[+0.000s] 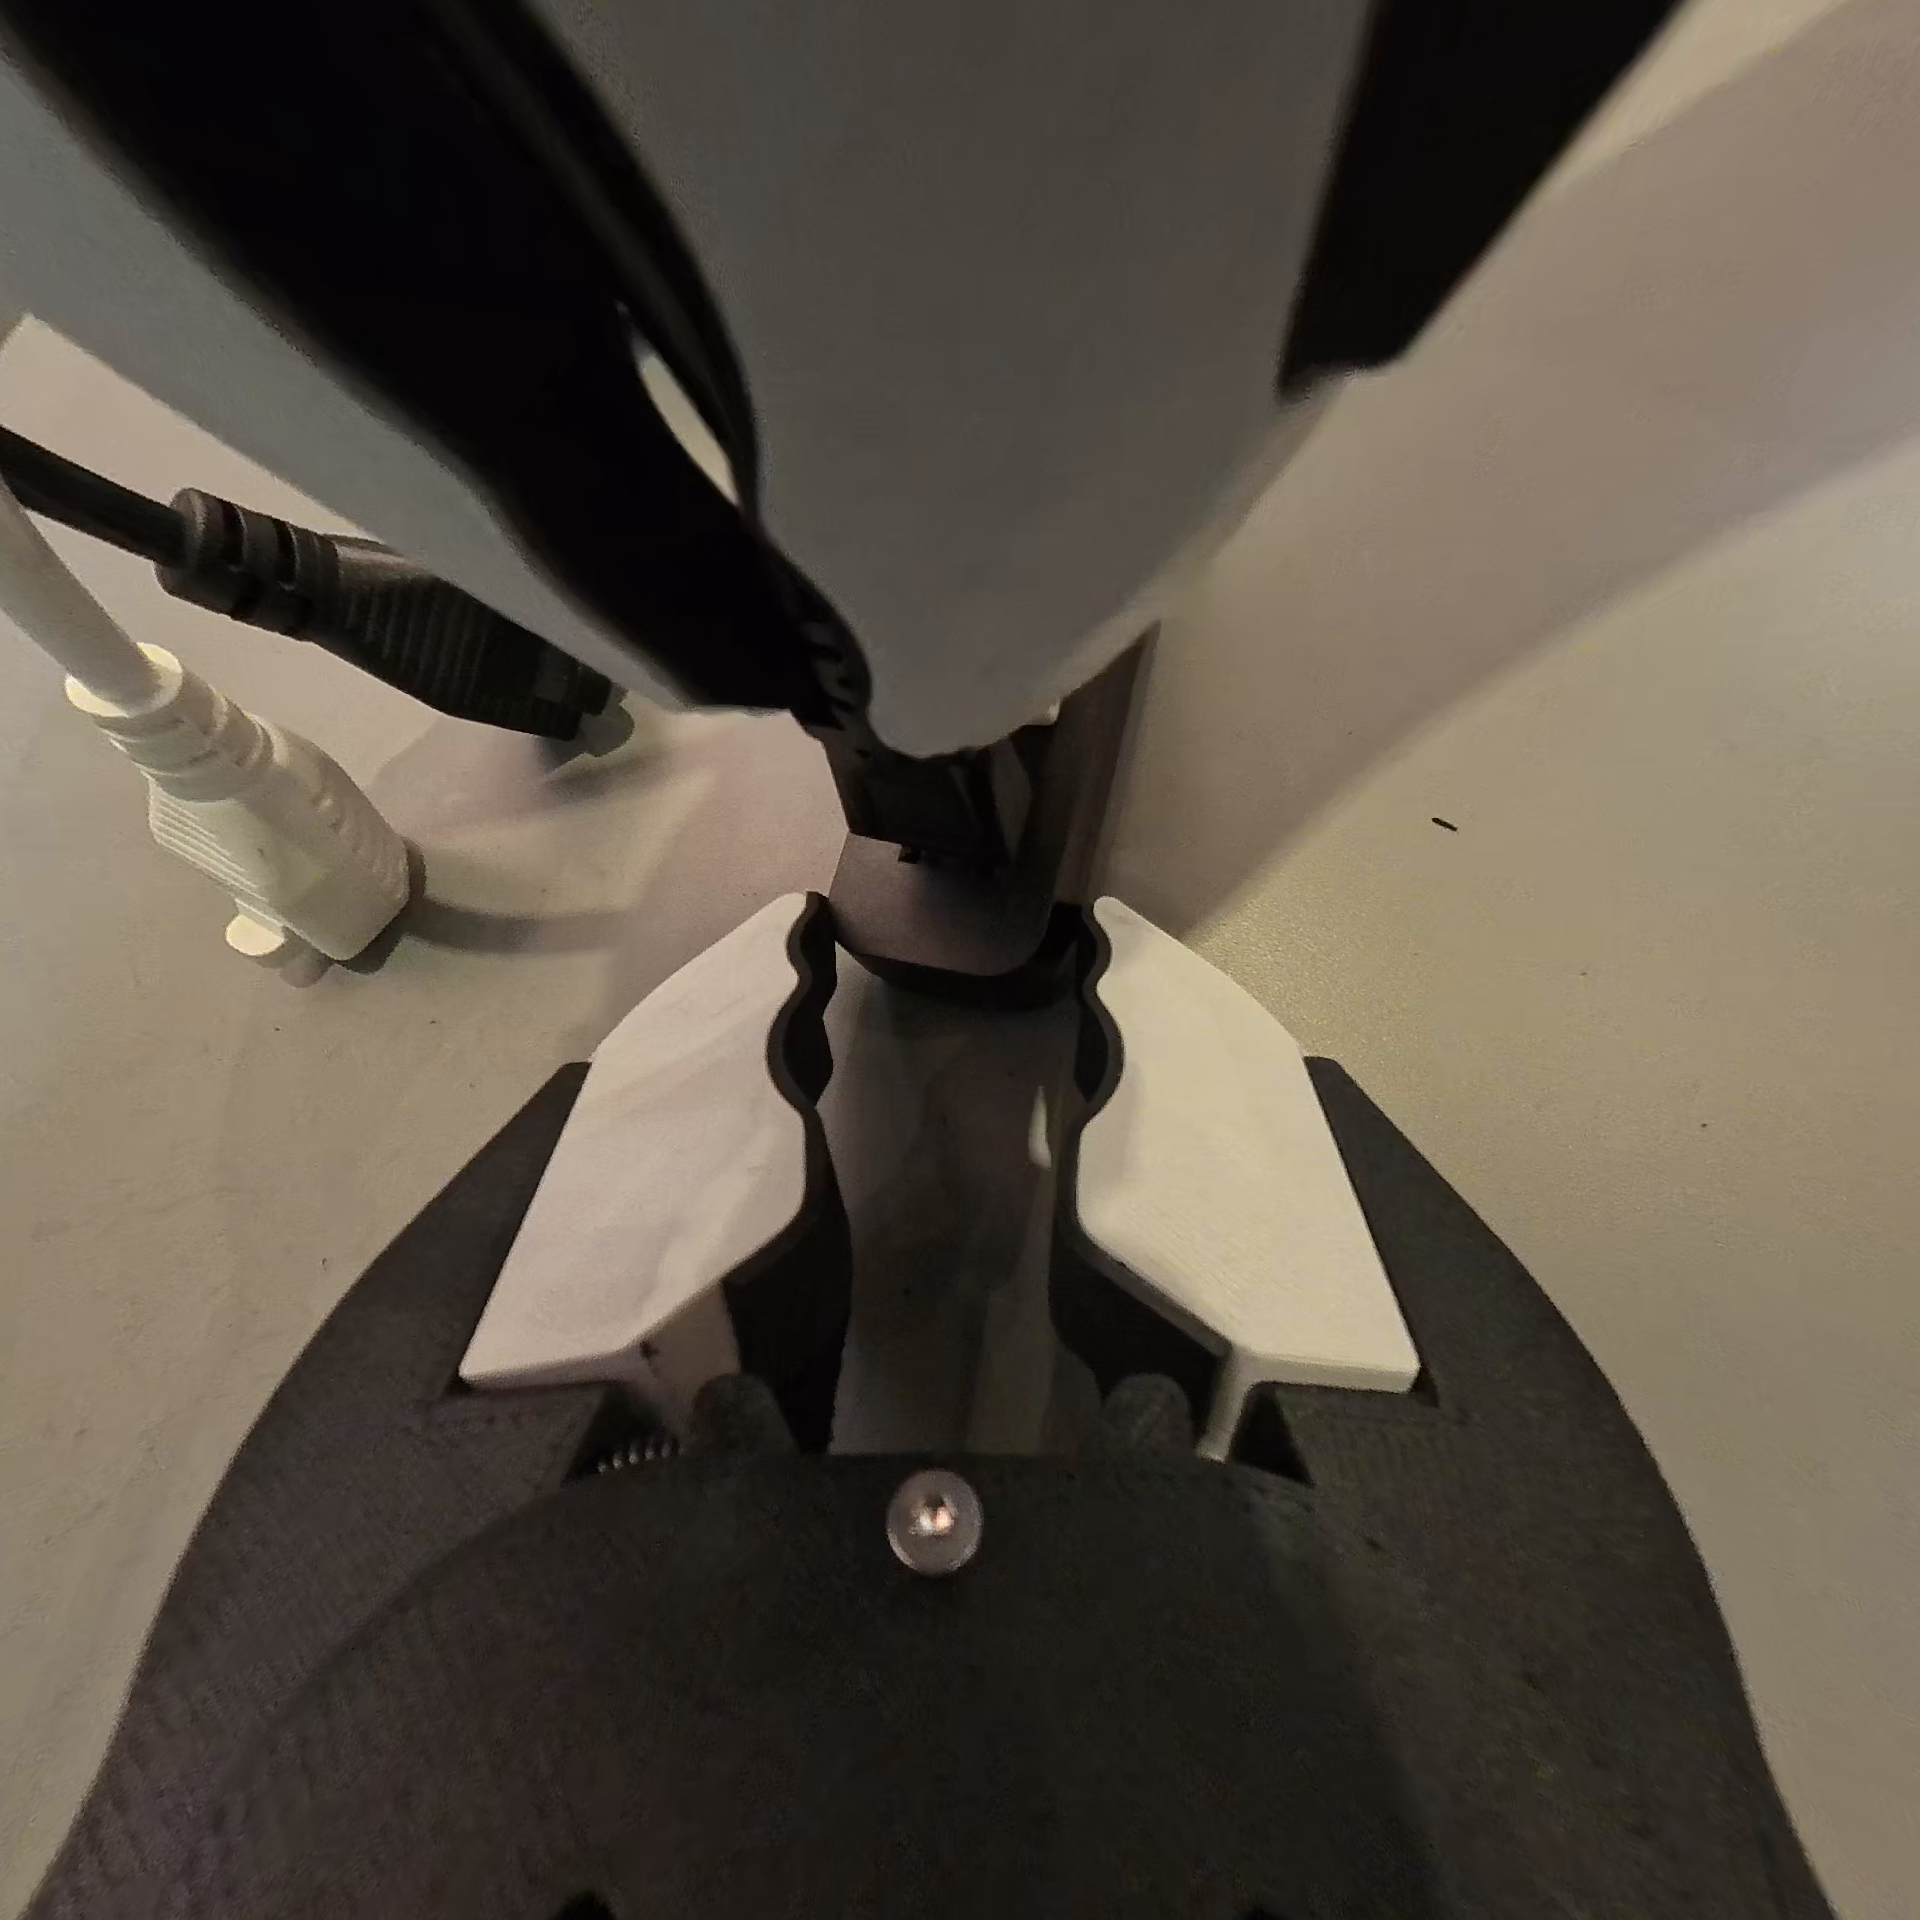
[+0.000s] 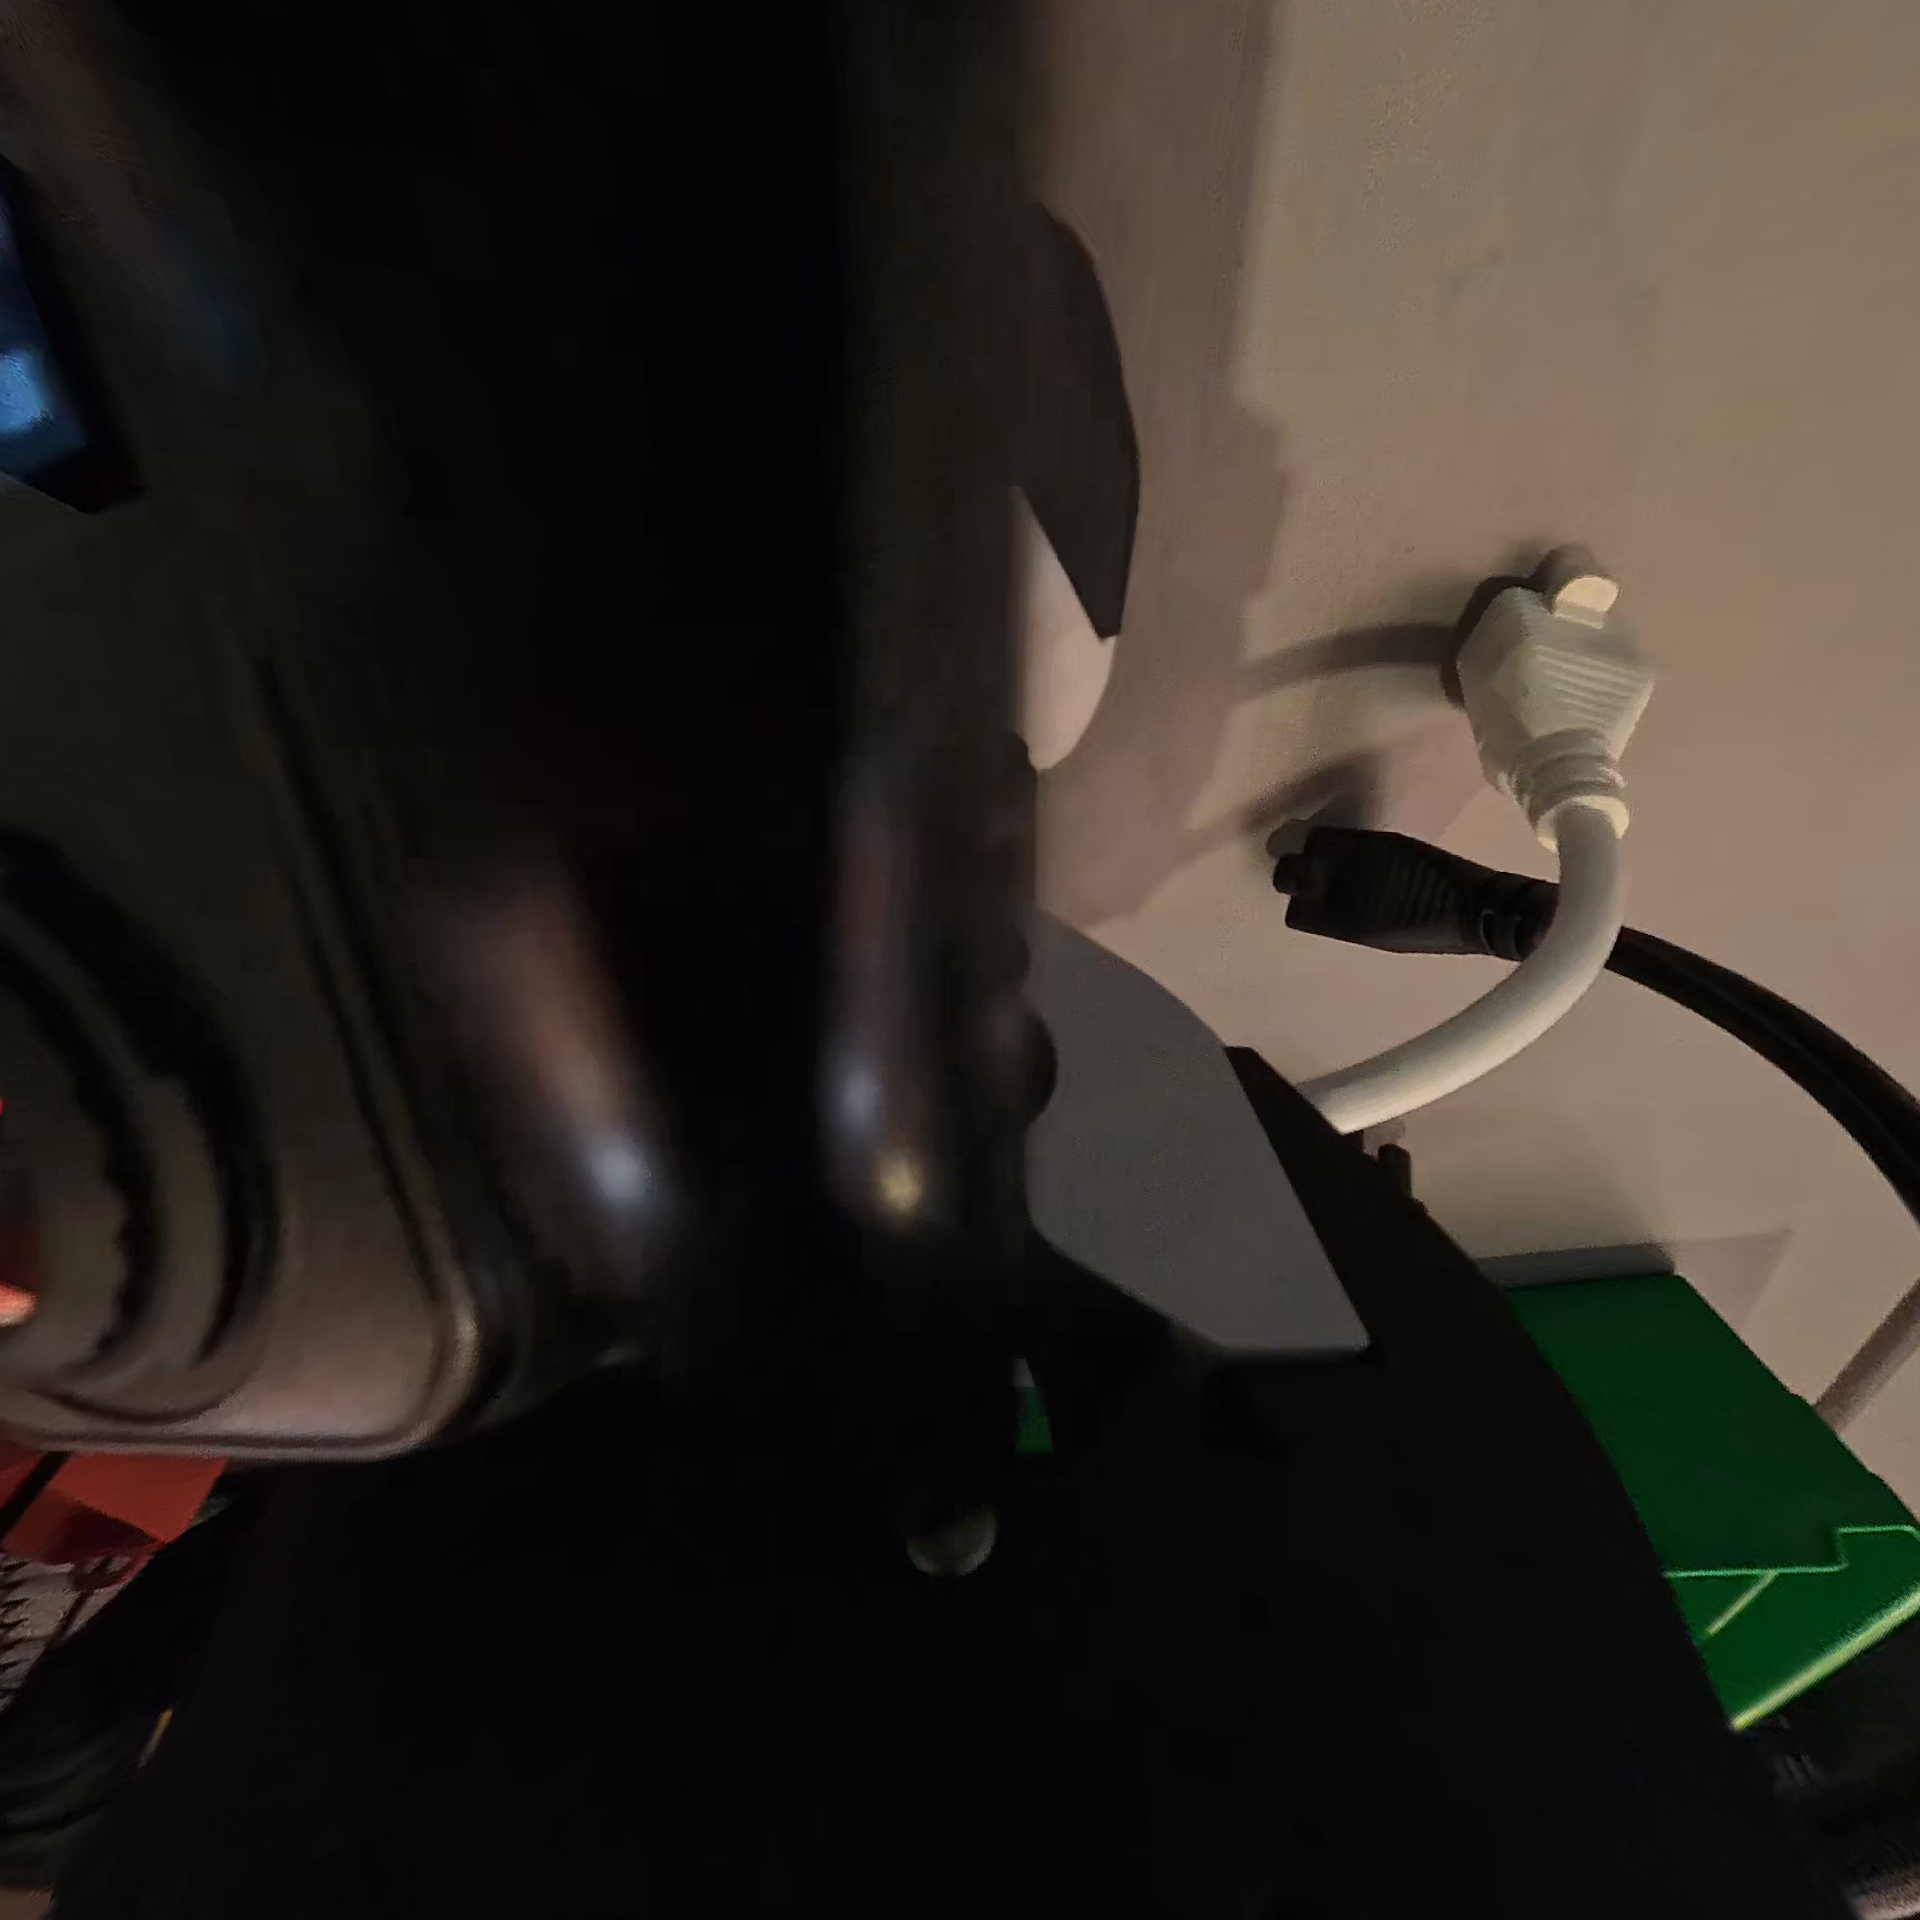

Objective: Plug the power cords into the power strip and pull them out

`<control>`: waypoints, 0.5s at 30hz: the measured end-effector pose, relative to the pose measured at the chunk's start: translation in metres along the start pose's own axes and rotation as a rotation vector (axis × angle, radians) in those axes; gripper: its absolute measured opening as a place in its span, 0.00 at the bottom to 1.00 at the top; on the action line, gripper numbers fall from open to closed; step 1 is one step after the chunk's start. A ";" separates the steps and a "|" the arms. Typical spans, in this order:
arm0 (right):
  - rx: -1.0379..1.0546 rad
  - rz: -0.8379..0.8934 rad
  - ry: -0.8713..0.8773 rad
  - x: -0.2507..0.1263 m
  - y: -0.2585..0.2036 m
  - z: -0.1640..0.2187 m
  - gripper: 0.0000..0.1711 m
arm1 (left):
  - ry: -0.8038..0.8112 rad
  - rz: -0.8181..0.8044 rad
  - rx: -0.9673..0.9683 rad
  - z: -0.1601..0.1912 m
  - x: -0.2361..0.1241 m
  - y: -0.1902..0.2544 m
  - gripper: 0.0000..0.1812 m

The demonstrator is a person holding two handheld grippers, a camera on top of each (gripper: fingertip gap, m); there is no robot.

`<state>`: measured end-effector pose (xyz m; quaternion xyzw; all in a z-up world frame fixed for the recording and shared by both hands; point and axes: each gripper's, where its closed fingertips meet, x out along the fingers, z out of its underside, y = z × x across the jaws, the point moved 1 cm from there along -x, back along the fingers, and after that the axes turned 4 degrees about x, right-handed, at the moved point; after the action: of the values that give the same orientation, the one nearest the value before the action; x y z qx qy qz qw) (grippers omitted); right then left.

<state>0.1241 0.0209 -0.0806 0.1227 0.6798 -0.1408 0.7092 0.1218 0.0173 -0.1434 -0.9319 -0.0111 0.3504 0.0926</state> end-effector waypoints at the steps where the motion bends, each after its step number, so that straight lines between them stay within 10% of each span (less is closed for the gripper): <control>1: 0.013 -0.008 -0.007 0.000 0.000 0.000 0.10 | 0.001 0.000 0.003 0.000 0.000 0.000 0.24; 15: 0.065 -0.018 -0.033 0.001 0.001 0.001 0.10 | 0.006 -0.024 0.033 -0.001 -0.001 0.001 0.24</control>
<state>0.1254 0.0218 -0.0812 0.1372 0.6643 -0.1711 0.7146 0.1218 0.0160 -0.1420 -0.9311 -0.0163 0.3468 0.1120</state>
